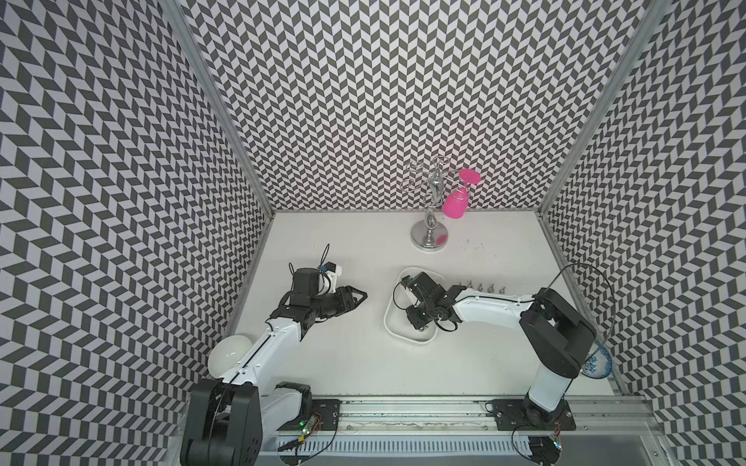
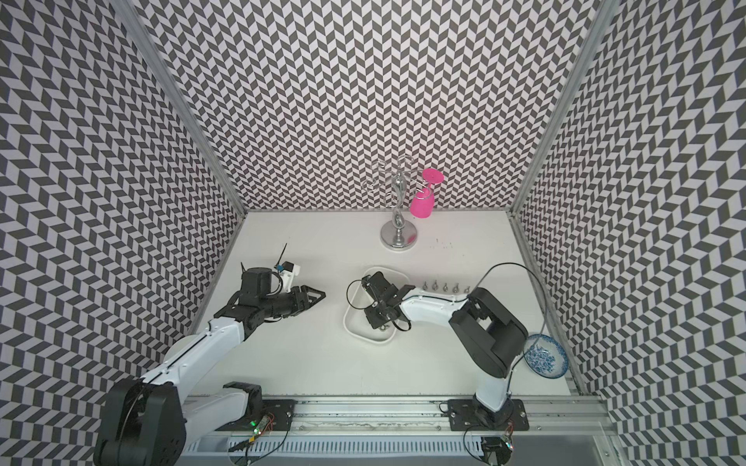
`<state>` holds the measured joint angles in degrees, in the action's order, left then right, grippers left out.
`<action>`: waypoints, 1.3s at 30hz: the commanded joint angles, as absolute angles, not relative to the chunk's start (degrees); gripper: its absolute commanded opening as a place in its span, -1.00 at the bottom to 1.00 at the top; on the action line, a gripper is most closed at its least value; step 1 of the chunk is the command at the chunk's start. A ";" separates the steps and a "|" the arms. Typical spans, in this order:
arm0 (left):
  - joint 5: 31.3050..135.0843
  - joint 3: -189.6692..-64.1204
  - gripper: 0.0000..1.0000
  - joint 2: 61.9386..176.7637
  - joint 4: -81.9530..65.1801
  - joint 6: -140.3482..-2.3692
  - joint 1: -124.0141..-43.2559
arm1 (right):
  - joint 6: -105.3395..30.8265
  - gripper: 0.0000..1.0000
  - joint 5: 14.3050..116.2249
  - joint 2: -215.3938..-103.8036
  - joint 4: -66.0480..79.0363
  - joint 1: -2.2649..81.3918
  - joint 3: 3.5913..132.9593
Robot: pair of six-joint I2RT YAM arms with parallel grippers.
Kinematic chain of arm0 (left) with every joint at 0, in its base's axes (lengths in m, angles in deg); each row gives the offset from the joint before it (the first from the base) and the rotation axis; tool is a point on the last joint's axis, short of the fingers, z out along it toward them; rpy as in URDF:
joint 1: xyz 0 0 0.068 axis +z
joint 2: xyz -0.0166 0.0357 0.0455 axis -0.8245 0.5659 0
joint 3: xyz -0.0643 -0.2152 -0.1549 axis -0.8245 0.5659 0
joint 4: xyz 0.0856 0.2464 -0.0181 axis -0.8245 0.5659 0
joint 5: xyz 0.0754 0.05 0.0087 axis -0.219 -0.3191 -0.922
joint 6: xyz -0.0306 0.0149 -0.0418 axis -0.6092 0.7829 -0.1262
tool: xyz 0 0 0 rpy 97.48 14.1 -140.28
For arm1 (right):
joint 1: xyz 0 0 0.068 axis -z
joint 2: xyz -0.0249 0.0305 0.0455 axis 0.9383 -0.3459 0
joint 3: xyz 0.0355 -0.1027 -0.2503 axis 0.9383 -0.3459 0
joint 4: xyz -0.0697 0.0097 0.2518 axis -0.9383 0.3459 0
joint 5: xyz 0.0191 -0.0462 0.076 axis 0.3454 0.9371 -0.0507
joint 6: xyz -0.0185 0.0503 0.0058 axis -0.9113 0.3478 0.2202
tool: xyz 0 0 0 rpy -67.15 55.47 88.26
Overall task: Take out the wing nut from the storage box
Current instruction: Pick up the wing nut from the storage box.
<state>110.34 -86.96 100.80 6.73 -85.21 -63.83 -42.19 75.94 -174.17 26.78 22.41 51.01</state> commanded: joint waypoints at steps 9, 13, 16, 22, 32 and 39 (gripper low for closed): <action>111.51 -86.43 0.06 100.30 6.40 -84.11 -63.45 | -41.03 -0.65 78.54 -176.78 24.29 22.22 53.29; 111.50 -86.45 0.06 100.14 6.42 -84.08 -63.53 | -40.69 -0.80 79.18 -176.68 24.32 22.23 53.66; 111.64 -86.47 0.06 100.09 6.43 -84.03 -63.49 | -40.74 -0.88 79.36 -176.64 24.41 22.22 53.92; 111.73 -86.32 0.06 100.00 6.28 -84.03 -63.45 | -40.04 -1.00 80.09 -175.50 23.44 22.22 53.31; 112.46 -87.95 0.04 98.53 7.12 -84.45 -63.86 | -37.12 -1.00 84.05 -168.04 23.26 22.22 56.51; 109.37 -91.88 0.05 95.53 6.35 -86.79 -72.11 | -34.47 -1.00 94.01 -163.28 28.39 23.91 55.94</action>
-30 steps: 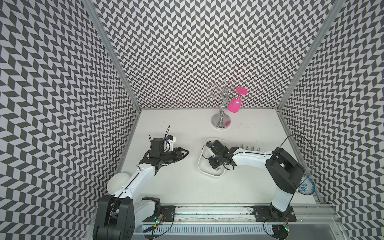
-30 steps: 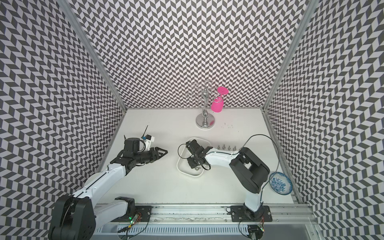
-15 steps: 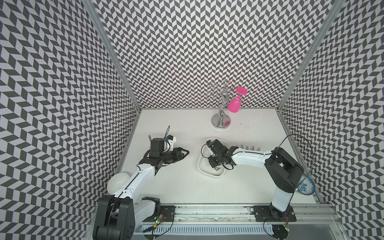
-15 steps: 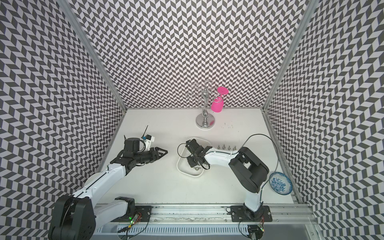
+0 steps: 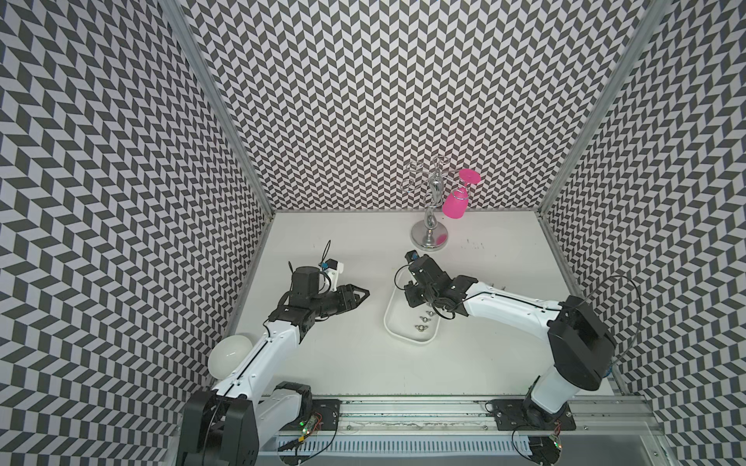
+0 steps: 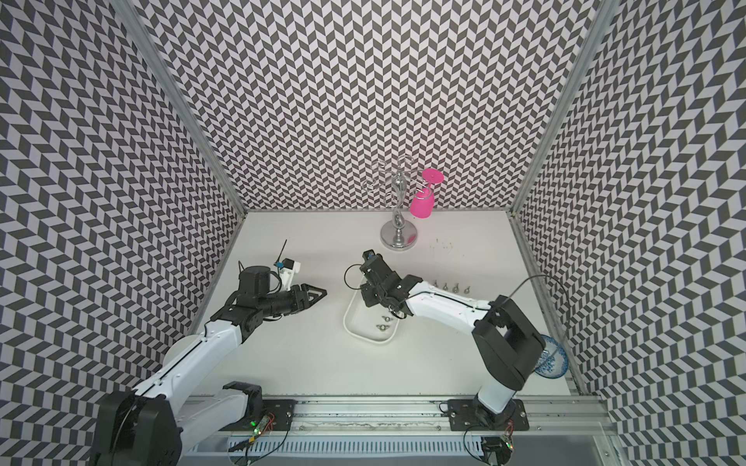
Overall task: Take out the wing nut from the storage box
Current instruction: Pick up the wing nut from the storage box, then place the wing nut at the center of the board.
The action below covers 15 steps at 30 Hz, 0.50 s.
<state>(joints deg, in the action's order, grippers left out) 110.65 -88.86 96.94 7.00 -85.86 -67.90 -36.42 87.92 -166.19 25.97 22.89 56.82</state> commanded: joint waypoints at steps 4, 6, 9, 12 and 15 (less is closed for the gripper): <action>105.01 -93.83 0.06 97.29 2.73 -89.82 -83.24 | -30.86 -1.00 94.40 -157.19 29.06 31.01 49.32; 102.87 -94.53 0.06 99.09 0.65 -90.86 -88.28 | -29.24 -1.00 93.16 -153.70 28.98 35.32 45.43; 99.91 -95.85 0.05 103.07 -1.01 -91.49 -95.16 | -27.66 -1.00 92.36 -149.31 28.63 39.45 39.68; 98.92 -96.28 0.04 106.70 -2.87 -92.29 -98.83 | -26.29 -1.00 92.15 -147.86 29.53 40.72 35.55; 98.89 -95.77 0.04 109.62 -5.61 -93.68 -100.87 | -24.15 -1.00 92.30 -147.61 29.43 41.22 31.67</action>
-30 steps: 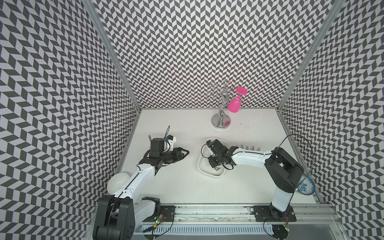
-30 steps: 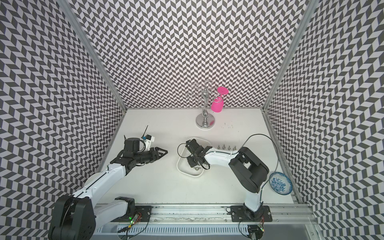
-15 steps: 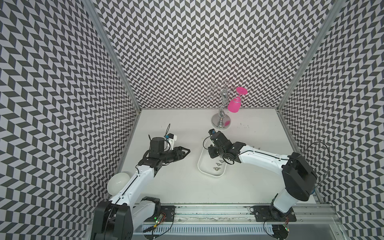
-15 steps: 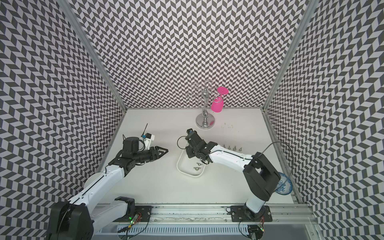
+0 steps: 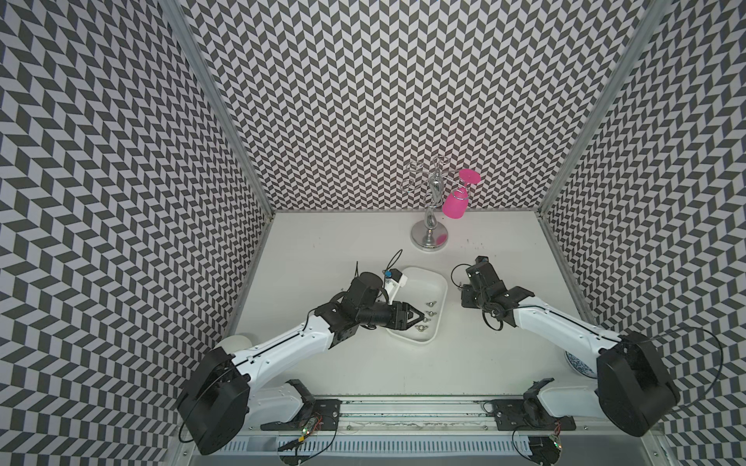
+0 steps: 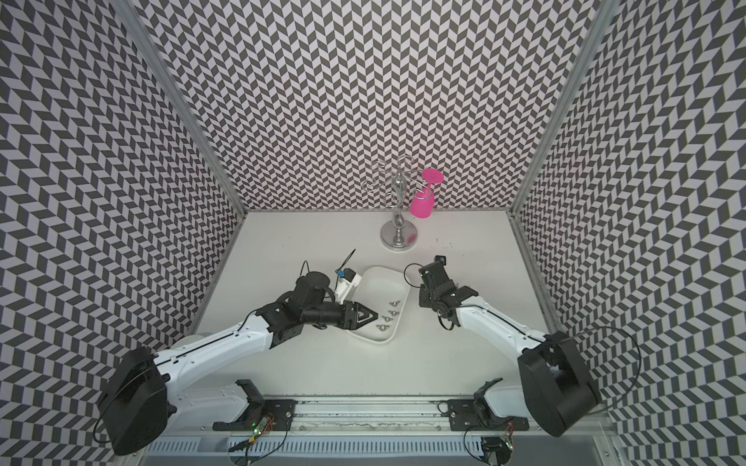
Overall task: Take out the wing nut from the storage box
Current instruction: Place the wing nut at the center of the board.
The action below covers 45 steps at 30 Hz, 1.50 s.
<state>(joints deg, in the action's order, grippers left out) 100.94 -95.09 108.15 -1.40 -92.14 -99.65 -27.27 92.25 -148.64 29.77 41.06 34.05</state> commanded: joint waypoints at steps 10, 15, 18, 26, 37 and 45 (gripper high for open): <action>98.56 -97.23 0.03 112.12 -4.84 -93.12 -102.65 | -21.40 -1.00 89.52 -151.63 24.96 41.48 26.04; 98.43 -97.21 0.05 112.43 -4.84 -93.07 -102.66 | -21.15 -1.00 88.96 -152.48 24.09 41.55 25.49; 98.74 -97.33 0.05 112.90 -4.90 -93.17 -102.70 | -21.53 -1.00 88.66 -152.84 24.30 41.51 25.51; 99.27 -97.83 0.07 113.80 -4.93 -92.99 -102.66 | -22.11 -0.77 88.59 -152.26 25.15 41.51 25.62; 98.87 -97.46 0.07 113.18 -4.78 -92.88 -102.43 | -23.33 -0.55 89.68 -149.11 27.52 41.47 28.21; 98.65 -97.39 0.08 108.31 0.51 -89.33 -95.08 | -26.43 -0.41 89.32 -144.31 27.51 32.00 33.41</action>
<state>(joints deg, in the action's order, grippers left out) 98.84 -96.14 111.54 -1.53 -91.72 -98.76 -24.71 89.45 -145.52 28.85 35.64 30.61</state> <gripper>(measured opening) 0.537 0.296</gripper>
